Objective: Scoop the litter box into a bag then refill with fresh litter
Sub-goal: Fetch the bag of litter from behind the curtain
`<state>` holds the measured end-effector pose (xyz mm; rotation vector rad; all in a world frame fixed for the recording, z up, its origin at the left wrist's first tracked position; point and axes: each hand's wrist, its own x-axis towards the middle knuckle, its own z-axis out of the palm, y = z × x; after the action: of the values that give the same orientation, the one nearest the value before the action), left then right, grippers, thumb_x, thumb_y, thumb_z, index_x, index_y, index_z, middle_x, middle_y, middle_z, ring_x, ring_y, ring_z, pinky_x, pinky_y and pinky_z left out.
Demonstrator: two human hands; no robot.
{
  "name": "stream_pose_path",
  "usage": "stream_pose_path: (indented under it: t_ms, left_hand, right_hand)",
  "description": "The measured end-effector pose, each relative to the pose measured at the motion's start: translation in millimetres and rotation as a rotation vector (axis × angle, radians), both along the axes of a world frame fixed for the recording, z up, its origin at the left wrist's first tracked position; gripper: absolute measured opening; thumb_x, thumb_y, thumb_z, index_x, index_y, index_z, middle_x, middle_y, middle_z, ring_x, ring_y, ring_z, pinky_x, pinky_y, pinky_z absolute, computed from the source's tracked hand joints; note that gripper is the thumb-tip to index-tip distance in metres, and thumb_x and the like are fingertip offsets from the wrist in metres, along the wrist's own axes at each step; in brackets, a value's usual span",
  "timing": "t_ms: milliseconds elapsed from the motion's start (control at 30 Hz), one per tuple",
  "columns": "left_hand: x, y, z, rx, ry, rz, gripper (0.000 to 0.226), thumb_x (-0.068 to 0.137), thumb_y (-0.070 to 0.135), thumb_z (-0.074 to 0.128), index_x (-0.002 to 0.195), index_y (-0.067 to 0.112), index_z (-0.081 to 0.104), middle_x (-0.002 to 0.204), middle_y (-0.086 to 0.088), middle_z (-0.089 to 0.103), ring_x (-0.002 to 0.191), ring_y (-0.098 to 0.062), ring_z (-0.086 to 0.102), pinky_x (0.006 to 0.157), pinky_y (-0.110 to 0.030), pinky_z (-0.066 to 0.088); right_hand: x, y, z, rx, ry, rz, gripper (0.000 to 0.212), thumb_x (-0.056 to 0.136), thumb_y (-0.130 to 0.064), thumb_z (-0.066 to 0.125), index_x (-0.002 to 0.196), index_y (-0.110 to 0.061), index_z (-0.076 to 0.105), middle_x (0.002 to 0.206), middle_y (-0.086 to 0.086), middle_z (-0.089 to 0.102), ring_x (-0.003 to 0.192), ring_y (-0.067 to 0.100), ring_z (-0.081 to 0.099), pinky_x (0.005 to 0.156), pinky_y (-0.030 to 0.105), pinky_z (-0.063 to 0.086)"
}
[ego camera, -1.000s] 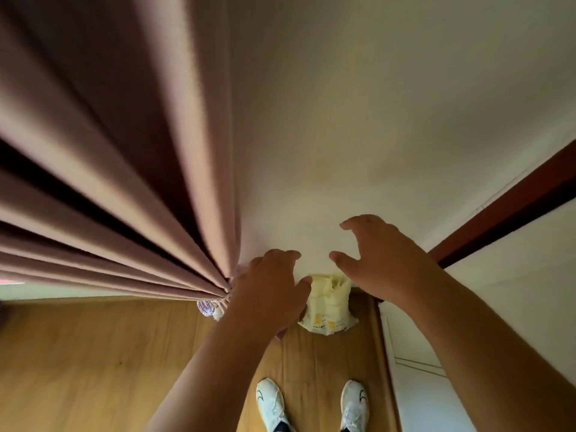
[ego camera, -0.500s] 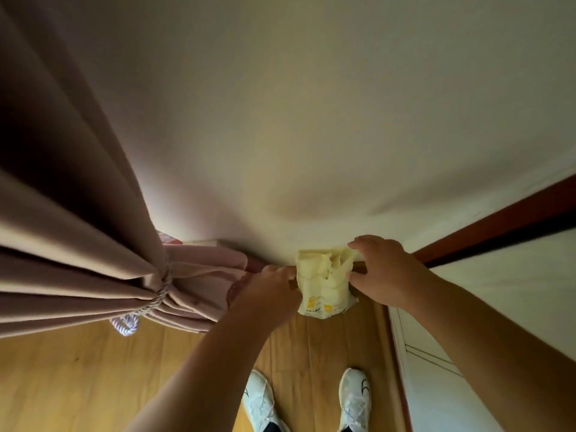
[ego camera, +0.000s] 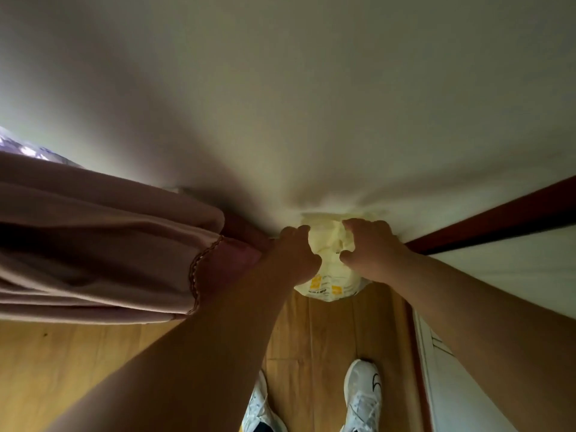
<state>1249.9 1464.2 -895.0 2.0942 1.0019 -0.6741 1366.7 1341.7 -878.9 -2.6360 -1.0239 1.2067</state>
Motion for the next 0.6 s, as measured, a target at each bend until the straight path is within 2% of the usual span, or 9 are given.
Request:
stream_pose_path:
  t_ms: [67,167,233,300,400,467,533,600]
  left_hand:
    - [4,4,-18,0.011,0.061,-0.039,0.075,0.086,0.032,0.054,0.157,0.021,0.033,0.155,-0.009,0.038,0.139,-0.038,0.047,0.106,-0.050,0.050]
    - [7,6,-36,0.058,0.097,-0.083,0.074,0.096,0.031,0.055,0.162,0.025,0.022,0.169,-0.006,0.015,0.151,-0.038,0.029,0.120,-0.050,0.034]
    - [7,4,-44,0.069,0.111,-0.092,0.080,0.095,0.029,0.055,0.164,0.033,0.014,0.172,-0.004,0.004,0.149,-0.039,0.032,0.119,-0.051,0.034]
    - [6,2,-51,0.062,0.128,-0.098,0.088,0.092,0.024,0.057,0.162,0.042,0.007,0.171,-0.003,-0.001,0.141,-0.039,0.044,0.116,-0.055,0.037]
    - [5,2,-59,0.060,0.100,-0.108,0.089,0.088,0.018,0.060,0.160,0.044,0.014,0.171,-0.003,0.005,0.136,-0.037,0.050,0.114,-0.055,0.040]
    - [2,0,-62,0.137,0.078,-0.157,0.079,0.084,0.016,0.062,0.155,0.033,0.030,0.169,-0.001,0.016,0.135,-0.037,0.050,0.113,-0.054,0.040]
    - [-2,-3,-65,0.175,0.026,-0.167,0.064,0.081,0.013,0.063,0.142,0.018,0.044,0.157,-0.001,0.037,0.128,-0.034,0.055,0.108,-0.050,0.045]
    - [-5,-8,-66,0.182,-0.018,-0.183,0.048,0.083,0.012,0.064,0.129,0.013,0.052,0.139,-0.001,0.053,0.120,-0.029,0.058,0.101,-0.044,0.050]
  right_hand:
    - [-2,1,-21,-0.031,-0.040,0.004,0.075,0.094,-0.037,0.060,0.158,-0.018,0.025,0.158,0.002,0.035,0.145,0.034,0.027,0.109,0.042,0.037]
    - [-7,-1,-43,-0.054,-0.045,-0.005,0.068,0.092,-0.035,0.062,0.151,-0.018,0.033,0.143,0.005,0.049,0.135,0.034,0.037,0.100,0.040,0.042]
    - [-9,-3,-51,-0.082,-0.044,0.007,0.063,0.092,-0.032,0.061,0.148,-0.019,0.036,0.135,0.006,0.054,0.131,0.033,0.038,0.095,0.039,0.042]
    - [-11,-3,-57,-0.106,-0.058,0.023,0.053,0.094,-0.031,0.058,0.143,-0.019,0.040,0.131,0.005,0.057,0.130,0.032,0.037,0.094,0.040,0.042]
    - [-13,-1,-63,-0.103,-0.096,-0.005,0.043,0.098,-0.037,0.053,0.136,-0.018,0.046,0.127,0.005,0.060,0.128,0.031,0.041,0.094,0.041,0.043]
    - [-17,-1,-63,-0.054,-0.137,-0.072,0.041,0.099,-0.041,0.052,0.132,-0.017,0.049,0.123,0.008,0.061,0.125,0.030,0.047,0.092,0.040,0.045]
    - [-22,-3,-64,-0.012,-0.164,-0.125,0.040,0.100,-0.038,0.053,0.132,-0.015,0.049,0.122,0.010,0.061,0.121,0.030,0.051,0.089,0.038,0.047]
    - [-26,-6,-66,0.007,-0.155,-0.139,0.039,0.100,-0.034,0.054,0.133,-0.015,0.048,0.119,0.010,0.063,0.114,0.027,0.057,0.083,0.035,0.049]
